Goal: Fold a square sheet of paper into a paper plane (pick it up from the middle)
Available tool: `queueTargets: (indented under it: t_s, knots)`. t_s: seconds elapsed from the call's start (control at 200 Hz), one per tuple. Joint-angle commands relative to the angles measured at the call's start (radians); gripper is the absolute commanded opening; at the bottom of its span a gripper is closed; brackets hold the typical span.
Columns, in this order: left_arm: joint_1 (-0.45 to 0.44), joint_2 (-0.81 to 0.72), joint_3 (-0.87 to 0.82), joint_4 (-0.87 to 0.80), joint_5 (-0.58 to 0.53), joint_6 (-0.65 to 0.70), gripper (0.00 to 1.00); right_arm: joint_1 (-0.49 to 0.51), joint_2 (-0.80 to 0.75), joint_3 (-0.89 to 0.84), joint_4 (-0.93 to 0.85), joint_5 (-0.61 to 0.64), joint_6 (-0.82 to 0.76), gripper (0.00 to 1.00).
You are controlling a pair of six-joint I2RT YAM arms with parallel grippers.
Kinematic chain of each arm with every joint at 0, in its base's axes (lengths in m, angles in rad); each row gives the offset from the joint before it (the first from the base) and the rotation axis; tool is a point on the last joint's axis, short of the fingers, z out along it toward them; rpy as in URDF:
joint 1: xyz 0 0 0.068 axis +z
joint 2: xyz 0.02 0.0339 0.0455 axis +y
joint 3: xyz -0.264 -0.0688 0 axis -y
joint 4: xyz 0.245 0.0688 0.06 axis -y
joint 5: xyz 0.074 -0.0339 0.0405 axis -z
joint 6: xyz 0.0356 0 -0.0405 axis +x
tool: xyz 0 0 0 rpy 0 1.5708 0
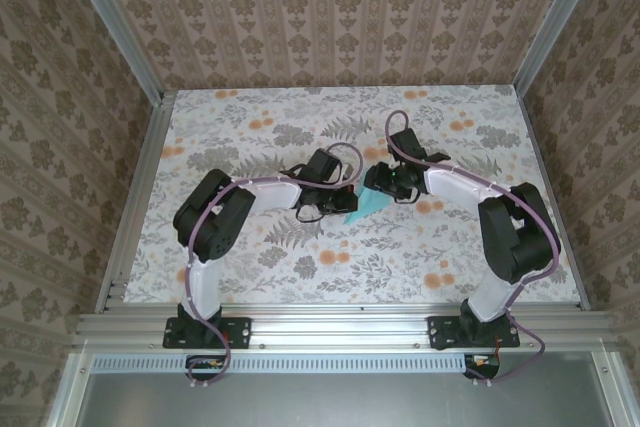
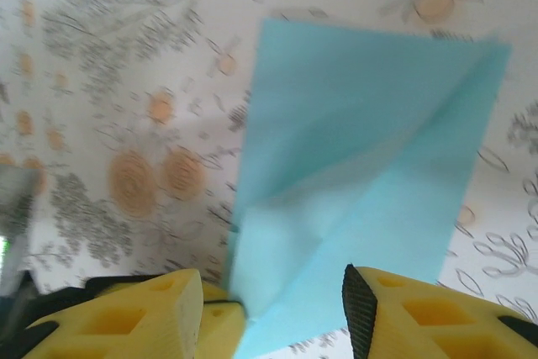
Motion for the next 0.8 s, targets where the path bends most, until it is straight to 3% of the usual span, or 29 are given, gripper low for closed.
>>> queueTargets:
  t_s: [0.0, 0.385, 0.795]
  knots:
    - [0.004, 0.021, 0.022, 0.0, 0.036, -0.077, 0.0, 0.0, -0.012, -0.034, 0.02, 0.008, 0.036, 0.5]
    - [0.035, 0.029, -0.043, 0.108, 0.068, -0.16, 0.0, 0.001, 0.103, 0.002, 0.055, -0.079, -0.04, 0.46]
    - [0.049, 0.061, -0.022, 0.057, 0.071, -0.17, 0.0, 0.0, 0.168, 0.038, -0.007, -0.037, -0.048, 0.5]
